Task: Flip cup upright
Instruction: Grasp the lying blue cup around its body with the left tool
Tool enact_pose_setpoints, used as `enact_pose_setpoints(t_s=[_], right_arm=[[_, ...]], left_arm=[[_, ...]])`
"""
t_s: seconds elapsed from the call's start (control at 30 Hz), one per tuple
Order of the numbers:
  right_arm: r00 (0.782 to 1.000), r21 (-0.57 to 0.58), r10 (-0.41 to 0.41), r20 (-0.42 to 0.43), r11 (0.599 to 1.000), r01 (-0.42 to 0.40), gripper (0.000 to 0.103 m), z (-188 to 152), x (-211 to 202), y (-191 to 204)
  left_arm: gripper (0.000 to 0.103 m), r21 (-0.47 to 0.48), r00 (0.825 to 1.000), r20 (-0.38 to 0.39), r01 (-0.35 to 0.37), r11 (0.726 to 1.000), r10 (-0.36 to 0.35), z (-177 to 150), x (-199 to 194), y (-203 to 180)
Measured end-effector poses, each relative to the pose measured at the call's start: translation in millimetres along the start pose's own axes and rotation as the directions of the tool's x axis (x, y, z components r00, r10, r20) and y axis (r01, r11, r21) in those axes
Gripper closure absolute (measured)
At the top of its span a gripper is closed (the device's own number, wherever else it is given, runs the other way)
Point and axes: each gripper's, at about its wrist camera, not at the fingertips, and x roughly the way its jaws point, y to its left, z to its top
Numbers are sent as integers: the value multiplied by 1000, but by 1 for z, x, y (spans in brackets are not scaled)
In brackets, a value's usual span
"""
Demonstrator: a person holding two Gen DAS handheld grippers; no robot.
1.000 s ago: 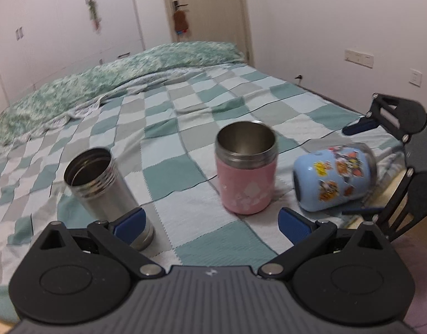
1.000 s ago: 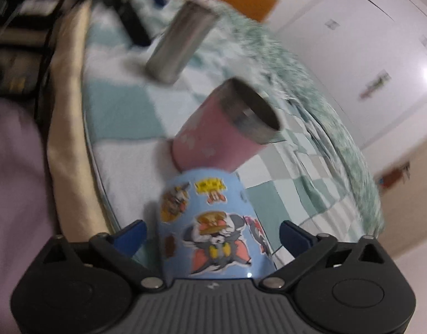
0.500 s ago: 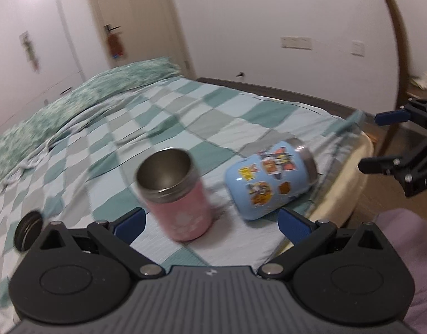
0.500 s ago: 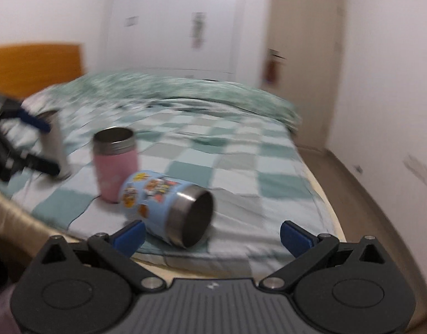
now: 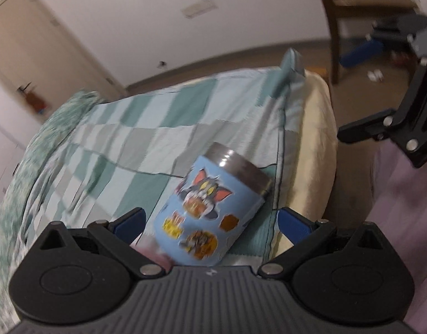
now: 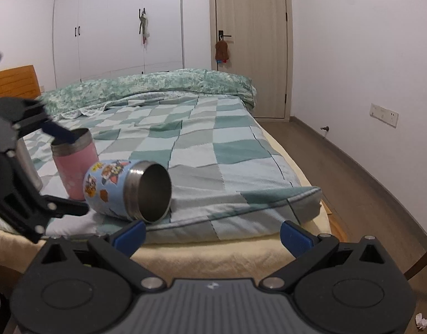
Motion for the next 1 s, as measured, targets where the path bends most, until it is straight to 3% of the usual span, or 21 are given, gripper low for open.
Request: enact_pose_setpoints(t_s=[0.3,0.8,0.9,1.0], right_arm=[[999,5,52,-12,999,-52,0,-5,23,-15],[998,33,68,9,997,-69,0,7,61,-22],[998,44,63,22,997,-64,0,9,63,-25],[997,64,62,35,996,-65,0,11,62,-29]], left_arm=[[0,118,994,-108,40,992,-28,14,47,2],[3,130,978,-195,99,987,-72,16,78,9],[8,126,969,-241,83,989,-51,20,85,9],[10,55,952,-296,99,994,-78,30,87,13]])
